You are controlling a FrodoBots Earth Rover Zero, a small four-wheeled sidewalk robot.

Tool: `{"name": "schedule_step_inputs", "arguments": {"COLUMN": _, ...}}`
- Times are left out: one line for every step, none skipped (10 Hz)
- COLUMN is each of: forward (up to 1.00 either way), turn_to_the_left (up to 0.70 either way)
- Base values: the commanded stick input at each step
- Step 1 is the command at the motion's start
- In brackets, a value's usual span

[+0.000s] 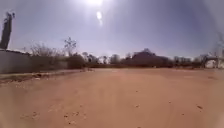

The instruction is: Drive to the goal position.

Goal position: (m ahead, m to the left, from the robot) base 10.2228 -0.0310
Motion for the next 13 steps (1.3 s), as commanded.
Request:
{"name": "schedule_step_inputs", "arguments": {"forward": 0.85, "turn_to_the_left": 0.0}}
{"name": "schedule_step_inputs", "arguments": {"forward": 0.85, "turn_to_the_left": 0.0}}
{"name": "schedule_step_inputs", "arguments": {"forward": 0.85, "turn_to_the_left": 0.0}}
{"name": "schedule_step_inputs", "arguments": {"forward": 0.85, "turn_to_the_left": 0.0}}
{"name": "schedule_step_inputs", "arguments": {"forward": 0.85, "turn_to_the_left": 0.0}}
{"name": "schedule_step_inputs", "arguments": {"forward": 0.85, "turn_to_the_left": 0.0}}
{"name": "schedule_step_inputs", "arguments": {"forward": 0.85, "turn_to_the_left": 0.0}}
{"name": "schedule_step_inputs", "arguments": {"forward": 0.85, "turn_to_the_left": 0.0}}
{"name": "schedule_step_inputs", "arguments": {"forward": 0.85, "turn_to_the_left": 0.0}}
{"name": "schedule_step_inputs", "arguments": {"forward": 0.85, "turn_to_the_left": 0.0}}
{"name": "schedule_step_inputs", "arguments": {"forward": 0.85, "turn_to_the_left": 0.0}}
{"name": "schedule_step_inputs", "arguments": {"forward": 0.85, "turn_to_the_left": 0.0}}
{"name": "schedule_step_inputs", "arguments": {"forward": 0.85, "turn_to_the_left": 0.0}}
